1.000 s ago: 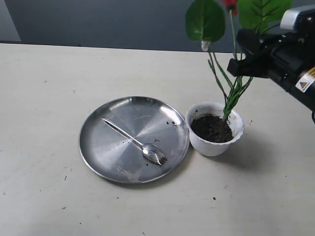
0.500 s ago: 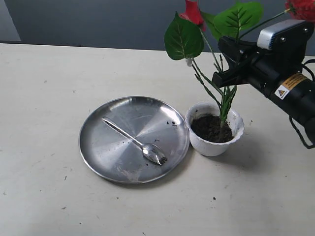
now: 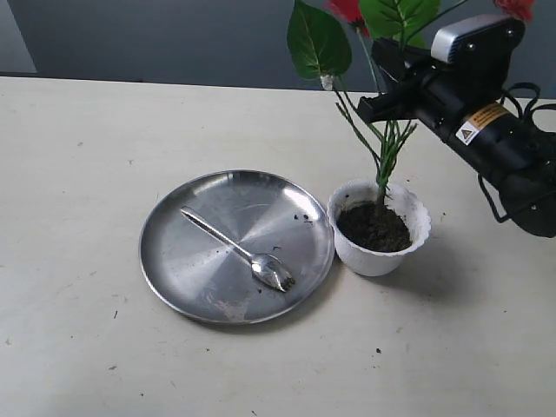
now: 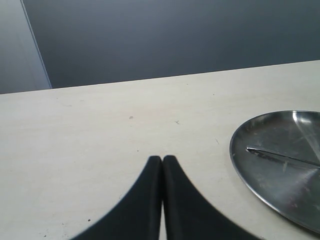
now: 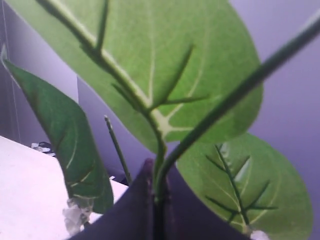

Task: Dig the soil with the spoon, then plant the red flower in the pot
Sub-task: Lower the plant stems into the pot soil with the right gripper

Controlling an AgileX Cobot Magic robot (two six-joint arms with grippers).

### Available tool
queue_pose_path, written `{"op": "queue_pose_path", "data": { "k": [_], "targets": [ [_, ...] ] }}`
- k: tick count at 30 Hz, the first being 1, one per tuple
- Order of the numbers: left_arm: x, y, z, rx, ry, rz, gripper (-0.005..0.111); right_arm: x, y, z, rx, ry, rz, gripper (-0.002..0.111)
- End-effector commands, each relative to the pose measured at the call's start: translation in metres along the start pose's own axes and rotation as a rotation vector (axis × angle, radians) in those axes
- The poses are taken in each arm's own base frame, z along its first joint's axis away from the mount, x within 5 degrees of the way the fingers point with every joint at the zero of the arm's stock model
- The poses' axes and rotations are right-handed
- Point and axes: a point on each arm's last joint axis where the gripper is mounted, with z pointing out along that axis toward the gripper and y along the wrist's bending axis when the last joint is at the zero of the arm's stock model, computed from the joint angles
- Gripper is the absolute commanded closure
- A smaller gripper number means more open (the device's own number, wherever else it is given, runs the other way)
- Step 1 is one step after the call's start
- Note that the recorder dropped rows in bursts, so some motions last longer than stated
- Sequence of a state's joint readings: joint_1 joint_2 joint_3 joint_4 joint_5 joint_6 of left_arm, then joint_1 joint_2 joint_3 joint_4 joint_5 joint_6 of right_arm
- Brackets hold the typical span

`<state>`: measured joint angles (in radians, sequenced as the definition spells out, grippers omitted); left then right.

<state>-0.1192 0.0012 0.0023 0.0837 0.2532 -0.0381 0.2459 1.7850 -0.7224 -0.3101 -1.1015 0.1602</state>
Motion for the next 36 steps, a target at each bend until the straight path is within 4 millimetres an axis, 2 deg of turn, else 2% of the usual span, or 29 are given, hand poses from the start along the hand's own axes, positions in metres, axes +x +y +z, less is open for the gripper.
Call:
{"op": "queue_pose_path", "data": {
  "k": [1,6,11,15,20,25,27,31,36],
  "targets": [
    [-0.002,0.0,0.0,0.006,-0.017,-0.003,0.106,0.019,0.01,0.005,-0.032,0.058,0.005,0.108],
    [-0.002,0.0,0.0,0.006,-0.017,-0.003,0.106,0.049,0.036,0.009,-0.108,0.144,0.027,0.108],
    [-0.002,0.0,0.0,0.006,-0.017,-0.003,0.106,0.047,0.051,0.002,-0.151,0.141,-0.05,0.108],
    [-0.002,0.0,0.0,0.006,-0.017,-0.003,0.106,0.046,0.051,-0.006,-0.13,0.194,-0.058,0.108],
    [-0.002,0.0,0.0,0.006,-0.017,-0.003,0.106,0.046,0.041,-0.021,-0.005,0.255,-0.089,0.108],
    [-0.002,0.0,0.0,0.006,-0.017,-0.003,0.106,0.041,0.047,-0.04,-0.063,0.324,-0.145,0.108],
    [-0.002,0.0,0.0,0.006,-0.017,-0.003,0.106,0.042,0.048,-0.047,-0.075,0.409,-0.158,0.108],
    [-0.002,0.0,0.0,0.006,-0.017,-0.003,0.106,0.042,0.046,-0.049,-0.053,0.455,-0.108,0.108],
    [-0.002,0.0,0.0,0.006,-0.017,-0.003,0.106,0.053,0.045,-0.056,-0.022,0.61,-0.022,0.108]
  ]
}}
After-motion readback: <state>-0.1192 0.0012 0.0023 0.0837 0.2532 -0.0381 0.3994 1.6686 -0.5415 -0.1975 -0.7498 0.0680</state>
